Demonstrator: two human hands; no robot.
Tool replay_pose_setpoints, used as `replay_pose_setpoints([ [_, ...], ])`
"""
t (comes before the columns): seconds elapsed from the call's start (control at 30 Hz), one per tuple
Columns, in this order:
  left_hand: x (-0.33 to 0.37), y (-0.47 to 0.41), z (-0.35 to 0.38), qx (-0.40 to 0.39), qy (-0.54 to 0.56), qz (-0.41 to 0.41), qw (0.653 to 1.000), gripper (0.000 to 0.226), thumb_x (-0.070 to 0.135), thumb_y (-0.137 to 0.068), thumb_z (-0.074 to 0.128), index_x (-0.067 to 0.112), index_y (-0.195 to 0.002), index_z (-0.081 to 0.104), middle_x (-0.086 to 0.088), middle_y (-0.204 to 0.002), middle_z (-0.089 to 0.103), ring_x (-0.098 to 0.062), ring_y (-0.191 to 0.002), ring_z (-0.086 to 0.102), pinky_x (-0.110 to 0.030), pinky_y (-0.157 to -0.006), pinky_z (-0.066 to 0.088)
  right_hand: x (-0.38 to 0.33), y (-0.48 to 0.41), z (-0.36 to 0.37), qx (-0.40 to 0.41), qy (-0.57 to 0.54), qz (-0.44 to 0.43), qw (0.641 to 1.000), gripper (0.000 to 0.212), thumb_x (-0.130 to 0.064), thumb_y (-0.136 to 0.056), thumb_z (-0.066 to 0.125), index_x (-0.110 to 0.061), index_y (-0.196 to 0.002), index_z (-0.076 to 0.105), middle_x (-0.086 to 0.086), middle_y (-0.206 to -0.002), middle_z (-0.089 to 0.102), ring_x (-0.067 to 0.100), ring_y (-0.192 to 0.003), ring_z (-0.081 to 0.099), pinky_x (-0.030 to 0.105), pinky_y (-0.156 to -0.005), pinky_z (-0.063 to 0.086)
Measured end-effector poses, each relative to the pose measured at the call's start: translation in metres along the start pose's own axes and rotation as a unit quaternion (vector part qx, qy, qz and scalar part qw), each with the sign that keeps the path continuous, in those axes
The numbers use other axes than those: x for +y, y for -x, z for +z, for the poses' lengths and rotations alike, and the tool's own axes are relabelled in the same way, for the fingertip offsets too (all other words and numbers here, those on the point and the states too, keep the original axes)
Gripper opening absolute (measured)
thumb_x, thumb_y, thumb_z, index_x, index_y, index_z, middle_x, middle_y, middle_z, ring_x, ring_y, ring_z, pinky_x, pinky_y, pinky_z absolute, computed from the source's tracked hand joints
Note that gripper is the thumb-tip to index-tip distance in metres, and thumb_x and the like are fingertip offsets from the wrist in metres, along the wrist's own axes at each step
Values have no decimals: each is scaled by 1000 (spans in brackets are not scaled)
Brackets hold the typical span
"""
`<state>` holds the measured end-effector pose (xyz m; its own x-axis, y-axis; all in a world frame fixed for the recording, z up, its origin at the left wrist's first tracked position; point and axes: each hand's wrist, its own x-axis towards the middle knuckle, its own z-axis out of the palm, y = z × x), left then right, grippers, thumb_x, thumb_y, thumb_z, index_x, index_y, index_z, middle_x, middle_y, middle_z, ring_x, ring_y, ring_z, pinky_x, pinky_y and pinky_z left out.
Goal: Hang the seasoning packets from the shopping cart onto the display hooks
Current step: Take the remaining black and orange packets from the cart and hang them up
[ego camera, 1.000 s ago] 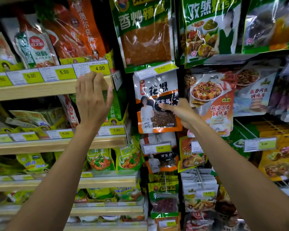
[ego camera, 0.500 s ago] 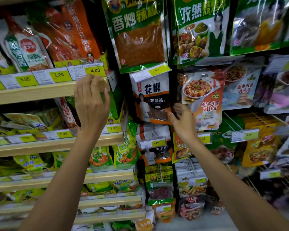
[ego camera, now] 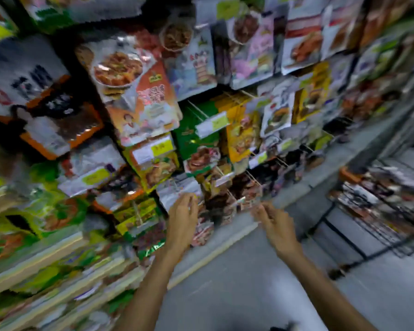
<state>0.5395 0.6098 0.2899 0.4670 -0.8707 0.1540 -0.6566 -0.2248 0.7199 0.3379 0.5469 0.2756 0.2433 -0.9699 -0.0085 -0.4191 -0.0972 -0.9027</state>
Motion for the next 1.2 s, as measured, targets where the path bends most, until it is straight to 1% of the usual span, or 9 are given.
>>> replay_pose_setpoints([
  [0.1,33,17,79,-101,78,-56,990,20,1,-97,46,-5,-97,66,-23,-88,68,-29,-81,62,-37,-75,45,66,29,-52,27,-18,99,995,26,-11,-100,48,3,-86,64,2,-75,64,13,-68,60,27,-66,43],
  [0.2,63,39,148,-158,146,-103,971,16,0,-95,50,-6,-96,65,-20,-86,69,-25,-77,64,-36,-75,49,119,54,-108,55,-21,166,984,23,-10,-99,49,2,-88,65,8,-75,67,18,-63,62,32,-64,49],
  [0.33,101,60,229,-206,168,-120,956,18,5,-97,49,3,-83,61,-5,-72,65,-4,-59,57,-23,-59,45,169,69,-185,94,9,214,972,19,-12,-97,53,-9,-86,68,2,-72,70,10,-60,65,31,-65,53],
  [0.43,134,59,277,-247,177,-128,944,24,8,-98,48,15,-79,59,1,-69,62,-11,-61,56,-30,-68,47,195,68,-232,127,9,238,963,18,-12,-97,54,-9,-89,69,5,-74,70,13,-63,67,32,-67,54],
  [0.5,155,53,299,-275,153,-101,944,23,11,-99,48,20,-82,60,5,-71,63,-5,-63,59,-25,-68,48,207,65,-259,157,-1,252,955,17,-13,-97,54,-8,-89,69,5,-74,71,14,-64,67,33,-67,54],
  [0.57,175,40,315,-286,131,-69,947,24,11,-99,48,25,-83,60,8,-74,65,2,-62,59,-16,-63,46,217,57,-281,188,-14,265,946,19,-13,-97,55,-9,-86,70,4,-73,71,13,-63,67,33,-67,55],
  [0.8,234,-35,390,-313,102,-16,944,13,16,-98,52,15,-94,65,7,-78,67,-12,-73,64,-23,-70,49,253,-12,-339,267,-50,291,917,18,-13,-96,55,-14,-83,68,-2,-70,70,3,-58,64,25,-63,52],
  [1.0,280,-137,478,-323,54,52,943,11,17,-98,51,17,-93,61,2,-81,65,-19,-80,63,-12,-62,42,297,-115,-370,288,-44,306,906,19,-16,-98,52,-9,-93,69,5,-76,70,18,-71,67,34,-72,55],
  [1.2,303,-233,560,-280,-19,82,956,23,12,-95,53,0,-113,62,-17,-105,65,-26,-93,59,-26,-75,41,364,-216,-384,277,-25,353,894,26,-18,-99,51,-2,-91,69,12,-79,70,29,-74,67,37,-70,53],
])
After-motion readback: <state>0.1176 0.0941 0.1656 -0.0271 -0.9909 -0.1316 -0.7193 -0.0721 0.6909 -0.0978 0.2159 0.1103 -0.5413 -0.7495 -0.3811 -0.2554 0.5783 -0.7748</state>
